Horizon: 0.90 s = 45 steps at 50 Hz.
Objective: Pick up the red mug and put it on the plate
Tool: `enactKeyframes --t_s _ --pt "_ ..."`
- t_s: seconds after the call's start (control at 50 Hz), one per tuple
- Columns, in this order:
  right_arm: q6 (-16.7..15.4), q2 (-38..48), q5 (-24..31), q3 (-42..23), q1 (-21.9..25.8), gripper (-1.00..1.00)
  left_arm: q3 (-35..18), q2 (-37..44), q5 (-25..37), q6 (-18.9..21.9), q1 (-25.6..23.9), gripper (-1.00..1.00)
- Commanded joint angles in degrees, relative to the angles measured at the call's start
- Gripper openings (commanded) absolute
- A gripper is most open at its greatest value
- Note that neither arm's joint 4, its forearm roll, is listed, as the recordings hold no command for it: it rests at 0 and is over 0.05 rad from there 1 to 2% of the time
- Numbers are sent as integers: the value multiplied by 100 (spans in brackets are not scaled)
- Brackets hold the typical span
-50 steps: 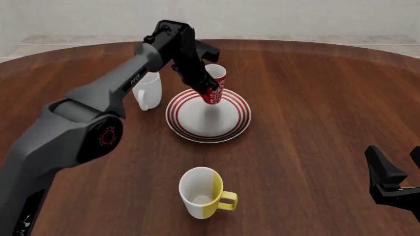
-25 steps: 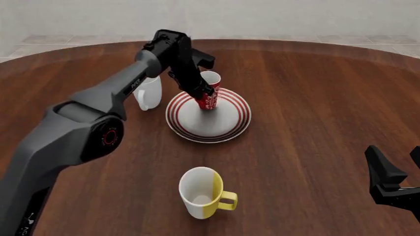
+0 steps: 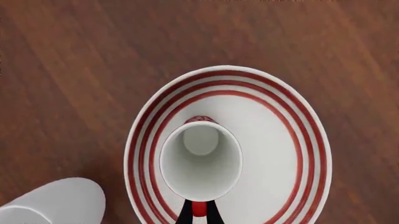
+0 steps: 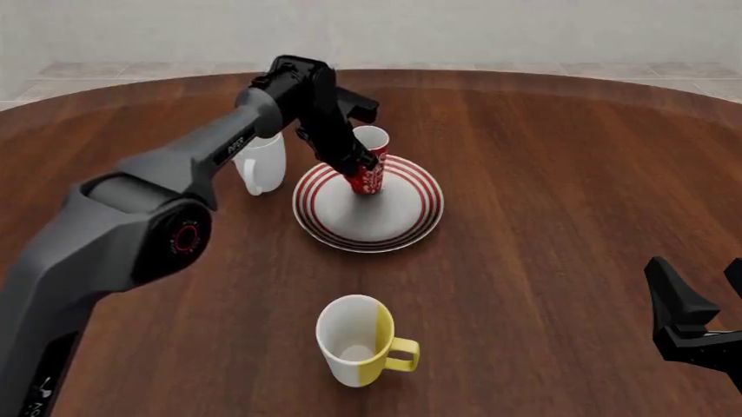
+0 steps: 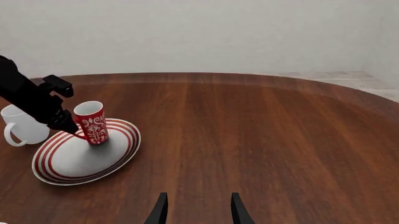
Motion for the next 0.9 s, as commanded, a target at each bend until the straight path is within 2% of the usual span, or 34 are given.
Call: enactKeyframes --t_s 0.02,0.36,0.66,0.9 --pt "0 0 0 0 0 100 556 -82 -286 -31 -21 -100" --pt "0 0 0 0 0 100 498 -58 -256 22 -12 -100" --pt "0 0 0 0 0 100 1241 -311 -680 26 -48 -100" --pt "0 0 0 0 0 100 971 -193 -543 93 20 -100"
